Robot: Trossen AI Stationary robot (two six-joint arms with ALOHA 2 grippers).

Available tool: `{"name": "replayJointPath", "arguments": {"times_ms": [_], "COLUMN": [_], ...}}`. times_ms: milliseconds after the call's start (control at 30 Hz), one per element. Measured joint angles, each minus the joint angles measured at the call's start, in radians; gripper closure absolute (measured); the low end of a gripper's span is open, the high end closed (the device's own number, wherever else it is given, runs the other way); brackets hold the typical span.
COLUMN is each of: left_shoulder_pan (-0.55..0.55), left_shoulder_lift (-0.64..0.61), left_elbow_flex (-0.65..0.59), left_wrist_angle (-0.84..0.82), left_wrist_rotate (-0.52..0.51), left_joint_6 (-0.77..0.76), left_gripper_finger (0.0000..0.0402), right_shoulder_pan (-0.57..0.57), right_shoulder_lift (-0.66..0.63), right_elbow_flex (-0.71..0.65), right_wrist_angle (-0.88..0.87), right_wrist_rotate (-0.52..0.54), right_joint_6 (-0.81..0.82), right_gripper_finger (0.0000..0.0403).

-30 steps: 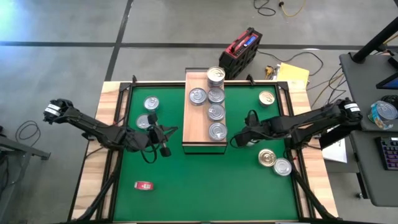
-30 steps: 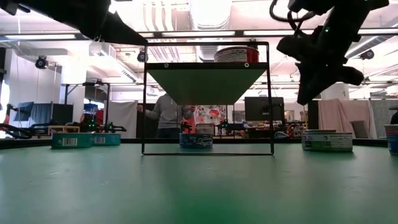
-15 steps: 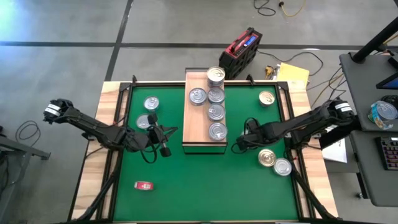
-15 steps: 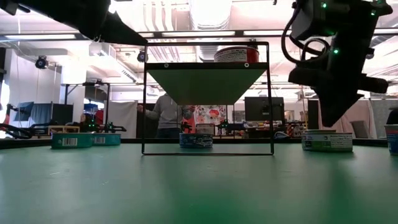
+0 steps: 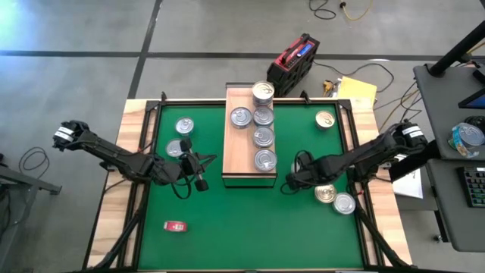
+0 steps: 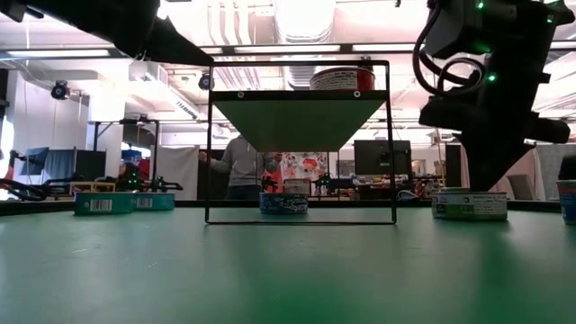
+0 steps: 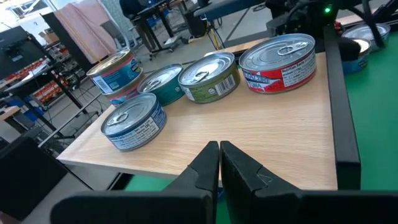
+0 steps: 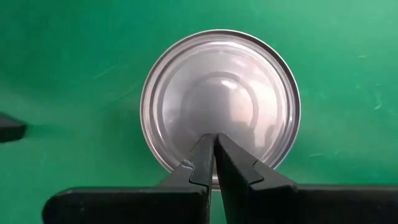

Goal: Stack canned seafood by type on shelf
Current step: Stack the top green tuna can on top of the green tuna can on the shelf

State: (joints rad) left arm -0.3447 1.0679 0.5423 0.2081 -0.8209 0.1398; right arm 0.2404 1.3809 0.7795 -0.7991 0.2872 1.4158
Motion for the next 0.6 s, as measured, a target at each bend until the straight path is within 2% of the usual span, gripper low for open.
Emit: {"name": "replayJointPath", "arguments": {"times_ms": [600], "left_shoulder_pan": [0.0], "left_shoulder_lift": [0.0], "left_elbow_flex": [0.0], "left_wrist_angle": [0.009], "left_wrist_rotate": [0.0], "left_joint_6": [-0.006], "left_gripper_finger": [0.0401], "right_shoulder_pan": [0.104], "right_shoulder_lift": [0.007], "right_elbow_flex": [0.0], "right_wrist_angle": [0.095], "right_wrist_rotate": [-0.07], "right_joint_6": [-0.052], "right_gripper_finger": [0.039]}}
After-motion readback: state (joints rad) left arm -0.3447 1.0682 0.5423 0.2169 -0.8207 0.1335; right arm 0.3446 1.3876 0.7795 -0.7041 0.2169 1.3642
